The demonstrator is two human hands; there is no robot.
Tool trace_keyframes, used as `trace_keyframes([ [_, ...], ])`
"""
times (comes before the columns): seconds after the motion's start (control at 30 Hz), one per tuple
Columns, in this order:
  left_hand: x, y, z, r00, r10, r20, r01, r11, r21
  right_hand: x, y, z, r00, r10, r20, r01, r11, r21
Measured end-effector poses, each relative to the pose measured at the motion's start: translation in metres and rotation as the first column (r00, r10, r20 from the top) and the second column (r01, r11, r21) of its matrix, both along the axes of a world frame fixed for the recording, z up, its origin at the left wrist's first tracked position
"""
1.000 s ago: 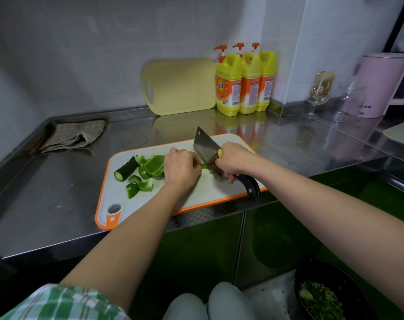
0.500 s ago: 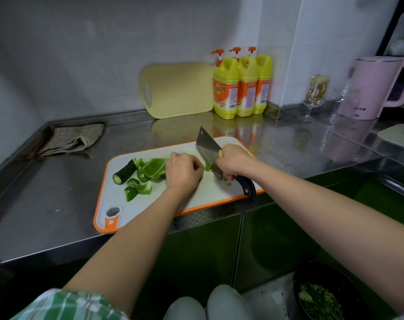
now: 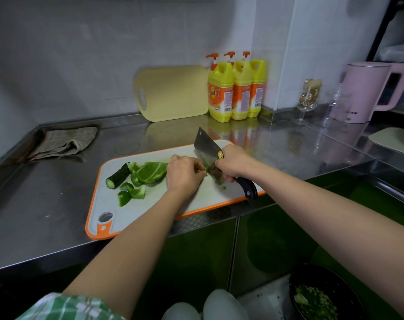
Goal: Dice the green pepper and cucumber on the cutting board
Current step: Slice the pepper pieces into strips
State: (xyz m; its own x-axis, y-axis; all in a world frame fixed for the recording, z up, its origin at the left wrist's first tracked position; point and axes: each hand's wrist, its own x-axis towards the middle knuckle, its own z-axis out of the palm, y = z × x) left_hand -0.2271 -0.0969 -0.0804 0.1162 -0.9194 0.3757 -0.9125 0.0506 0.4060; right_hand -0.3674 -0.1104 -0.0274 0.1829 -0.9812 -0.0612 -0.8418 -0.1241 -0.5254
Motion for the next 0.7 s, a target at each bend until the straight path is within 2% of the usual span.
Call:
trace_keyframes([
  [0.13, 0.002, -0.001, 0.005, 0.999, 0.028, 0.039, -0.026, 0.998, -0.061, -0.002, -0.001, 0.003, 1.0, 0.013, 0.019, -0.013, 1.0, 0.006],
  [0.23, 0.004, -0.002, 0.008, 0.996, 0.023, 0.086, -0.02, 0.999, -0.034, 0.0, 0.002, 0.004, 0.999, 0.037, -0.007, -0.036, 0.999, 0.021],
  [0.43, 0.006, 0.003, 0.003, 1.0, 0.002, -0.005, -0.002, 1.0, 0.017, -0.001, 0.003, 0.0, 0.999, 0.028, -0.026, -0.028, 1.0, 0.0],
  [0.57, 0.007, 0.003, 0.001, 0.999, 0.037, 0.018, -0.037, 0.999, 0.02, -0.002, 0.003, 0.004, 1.0, 0.017, -0.012, -0.017, 0.999, -0.04],
  [0.7, 0.005, 0.003, 0.001, 0.999, 0.045, 0.015, -0.045, 0.998, 0.037, 0.003, 0.011, 0.009, 0.997, 0.042, -0.059, -0.042, 0.999, -0.01],
])
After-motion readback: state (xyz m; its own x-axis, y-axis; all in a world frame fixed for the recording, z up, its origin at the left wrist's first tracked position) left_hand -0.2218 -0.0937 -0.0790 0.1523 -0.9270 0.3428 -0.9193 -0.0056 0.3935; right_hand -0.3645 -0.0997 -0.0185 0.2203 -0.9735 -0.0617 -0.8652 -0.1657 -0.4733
